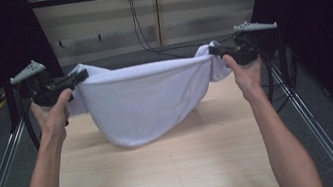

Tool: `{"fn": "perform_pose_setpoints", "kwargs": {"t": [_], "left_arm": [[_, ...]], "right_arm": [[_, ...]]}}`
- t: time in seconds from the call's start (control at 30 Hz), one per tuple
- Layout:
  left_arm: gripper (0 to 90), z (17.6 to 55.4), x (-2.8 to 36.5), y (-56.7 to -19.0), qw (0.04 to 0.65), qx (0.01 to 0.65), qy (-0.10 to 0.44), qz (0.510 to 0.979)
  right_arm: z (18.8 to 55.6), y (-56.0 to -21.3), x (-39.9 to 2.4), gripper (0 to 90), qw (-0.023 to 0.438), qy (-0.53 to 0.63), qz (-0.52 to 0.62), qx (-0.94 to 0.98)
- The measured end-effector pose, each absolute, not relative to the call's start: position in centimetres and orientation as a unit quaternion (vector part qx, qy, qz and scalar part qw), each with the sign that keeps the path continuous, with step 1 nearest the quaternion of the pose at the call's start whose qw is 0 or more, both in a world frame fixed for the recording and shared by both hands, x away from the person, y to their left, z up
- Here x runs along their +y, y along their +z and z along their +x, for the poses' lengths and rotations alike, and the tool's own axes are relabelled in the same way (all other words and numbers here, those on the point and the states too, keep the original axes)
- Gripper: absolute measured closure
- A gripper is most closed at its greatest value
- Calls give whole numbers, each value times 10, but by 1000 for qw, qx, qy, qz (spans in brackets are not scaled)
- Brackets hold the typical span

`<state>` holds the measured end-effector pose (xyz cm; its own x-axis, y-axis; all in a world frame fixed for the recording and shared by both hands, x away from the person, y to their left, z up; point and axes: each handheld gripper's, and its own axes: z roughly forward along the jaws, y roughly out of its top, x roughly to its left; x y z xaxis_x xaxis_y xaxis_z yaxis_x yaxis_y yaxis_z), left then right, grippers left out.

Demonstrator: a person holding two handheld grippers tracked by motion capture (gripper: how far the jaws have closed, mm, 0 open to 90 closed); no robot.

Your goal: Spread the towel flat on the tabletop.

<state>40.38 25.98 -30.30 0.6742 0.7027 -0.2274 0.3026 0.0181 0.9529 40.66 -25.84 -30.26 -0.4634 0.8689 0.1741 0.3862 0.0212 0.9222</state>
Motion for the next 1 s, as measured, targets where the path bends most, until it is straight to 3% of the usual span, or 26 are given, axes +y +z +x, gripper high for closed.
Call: {"fn": "perform_pose_setpoints", "kwargs": {"t": [0.17,0.3,0.43,0.47,0.53,0.57,0.6,0.63,0.8,0.83,1.0], "left_arm": [[833,386,267,-262,649,325,201,657],[833,359,268,-277,635,305,206,679],[831,329,267,-332,611,307,155,713],[831,315,263,-366,597,321,127,724],[832,308,262,-384,593,329,102,728],[831,295,260,-416,580,341,61,737],[829,295,260,-416,580,341,61,737],[828,281,258,-438,552,341,44,760],[806,259,254,-459,511,334,21,791],[797,250,253,-463,502,330,16,799],[720,242,259,-459,512,328,15,794]], "right_arm": [[401,-257,-257,871,269,572,421,651],[377,-255,-259,871,273,595,391,647],[345,-300,-263,869,243,557,391,692],[326,-343,-267,869,216,530,408,712],[320,-358,-268,868,204,521,412,720],[303,-395,-270,867,171,505,425,732],[303,-395,-270,867,171,505,425,732],[285,-429,-270,862,146,467,435,756],[260,-463,-271,814,108,437,450,771],[247,-473,-272,735,90,420,465,774],[223,-467,-276,635,97,420,463,774]]}}
